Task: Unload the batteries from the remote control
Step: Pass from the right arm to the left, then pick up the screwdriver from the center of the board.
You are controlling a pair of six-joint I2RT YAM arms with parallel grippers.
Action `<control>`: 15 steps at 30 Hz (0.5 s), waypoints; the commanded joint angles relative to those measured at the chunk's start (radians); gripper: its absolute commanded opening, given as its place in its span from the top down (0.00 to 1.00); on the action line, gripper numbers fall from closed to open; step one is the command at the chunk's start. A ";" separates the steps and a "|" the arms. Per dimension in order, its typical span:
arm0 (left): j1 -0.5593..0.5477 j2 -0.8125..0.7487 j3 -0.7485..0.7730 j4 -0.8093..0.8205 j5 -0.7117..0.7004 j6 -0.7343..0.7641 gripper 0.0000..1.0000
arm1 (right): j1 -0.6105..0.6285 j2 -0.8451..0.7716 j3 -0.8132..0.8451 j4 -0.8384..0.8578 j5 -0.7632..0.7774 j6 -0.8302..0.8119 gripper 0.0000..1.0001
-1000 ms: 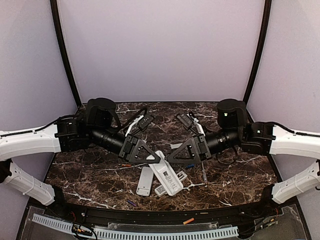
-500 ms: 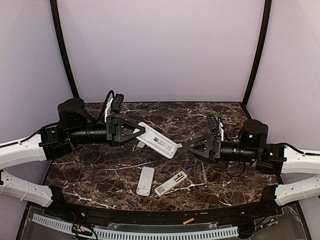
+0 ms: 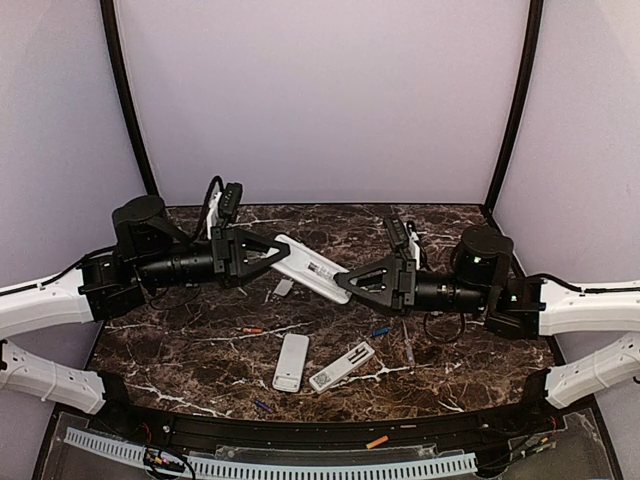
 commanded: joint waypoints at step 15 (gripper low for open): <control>0.028 0.045 -0.025 0.073 0.107 -0.065 0.91 | 0.014 0.030 -0.004 0.211 -0.015 0.043 0.95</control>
